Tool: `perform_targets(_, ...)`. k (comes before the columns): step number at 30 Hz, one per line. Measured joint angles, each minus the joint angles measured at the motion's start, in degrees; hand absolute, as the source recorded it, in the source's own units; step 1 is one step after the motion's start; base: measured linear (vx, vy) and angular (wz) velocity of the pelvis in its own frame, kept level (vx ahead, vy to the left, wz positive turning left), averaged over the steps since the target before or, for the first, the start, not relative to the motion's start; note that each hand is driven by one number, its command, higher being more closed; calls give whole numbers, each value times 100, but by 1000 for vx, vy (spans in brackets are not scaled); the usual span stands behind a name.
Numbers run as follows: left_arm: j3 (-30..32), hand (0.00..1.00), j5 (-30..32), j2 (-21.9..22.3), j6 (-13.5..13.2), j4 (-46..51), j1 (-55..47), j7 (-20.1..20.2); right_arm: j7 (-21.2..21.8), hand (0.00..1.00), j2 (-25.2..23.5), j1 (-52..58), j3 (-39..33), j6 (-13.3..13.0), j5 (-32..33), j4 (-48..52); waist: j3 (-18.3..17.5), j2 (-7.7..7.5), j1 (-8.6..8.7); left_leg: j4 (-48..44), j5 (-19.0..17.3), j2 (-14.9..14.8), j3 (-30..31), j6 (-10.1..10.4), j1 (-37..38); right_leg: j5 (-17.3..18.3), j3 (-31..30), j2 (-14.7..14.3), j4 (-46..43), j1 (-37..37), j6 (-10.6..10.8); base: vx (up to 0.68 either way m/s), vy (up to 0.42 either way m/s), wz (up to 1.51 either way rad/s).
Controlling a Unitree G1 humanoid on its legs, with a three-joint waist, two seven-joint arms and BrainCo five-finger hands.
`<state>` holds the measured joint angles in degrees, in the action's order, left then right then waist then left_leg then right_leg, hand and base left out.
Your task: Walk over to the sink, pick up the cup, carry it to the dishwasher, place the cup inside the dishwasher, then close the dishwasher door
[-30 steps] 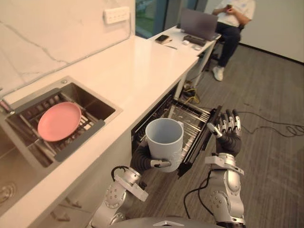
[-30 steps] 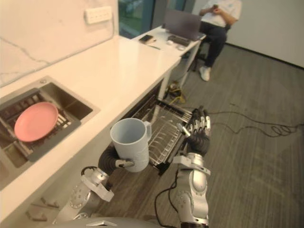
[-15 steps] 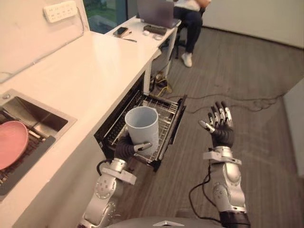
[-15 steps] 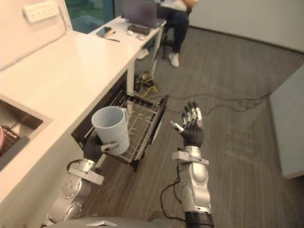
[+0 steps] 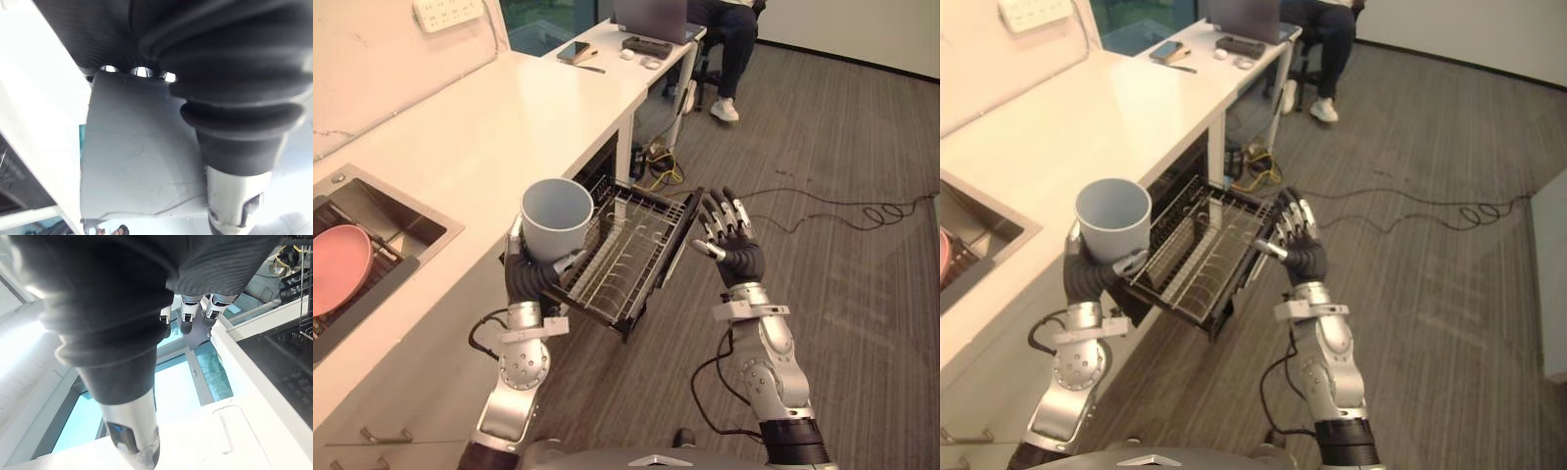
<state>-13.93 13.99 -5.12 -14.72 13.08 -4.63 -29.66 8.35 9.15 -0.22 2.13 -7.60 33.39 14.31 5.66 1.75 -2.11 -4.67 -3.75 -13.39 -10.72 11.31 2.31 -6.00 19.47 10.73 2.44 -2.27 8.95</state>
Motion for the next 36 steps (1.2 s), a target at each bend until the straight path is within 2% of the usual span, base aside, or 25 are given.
perform_targets(4,22,100,718,7,293,-35,203,-503,72,0,-222,-22,493,-1,111,278,-17,-18,36,84,40,85,-19,-23,123,-65,-10,52,103,-109,5,0,0,0)
perform_targets(10,-93,100,1437,68,564,-339,340,-1006,71,0,-425,-38,1377,2,107,276,-69,-36,33,200,92,113,-28,-24,175,-114,-11,50,213,-167,26,-1,2,1)
perform_targets(15,-405,100,1767,113,687,-484,360,-1131,-196,0,-450,-176,1963,13,83,249,-85,-36,31,210,97,120,-30,-23,180,-114,-19,51,213,-160,26,0,0,0)
perform_targets(23,-800,100,1951,122,691,-512,428,-1136,-654,0,-464,-398,2457,43,40,-25,-262,19,-3,210,100,119,-63,-25,180,-127,-56,50,214,-131,19,-4,2,-1)
perform_targets(36,-1139,100,2235,125,774,-761,592,-1221,-1307,0,-467,-541,2695,163,-1,-228,-365,86,-52,237,182,120,-210,-46,160,-237,-167,48,216,14,-3,-25,4,-5)
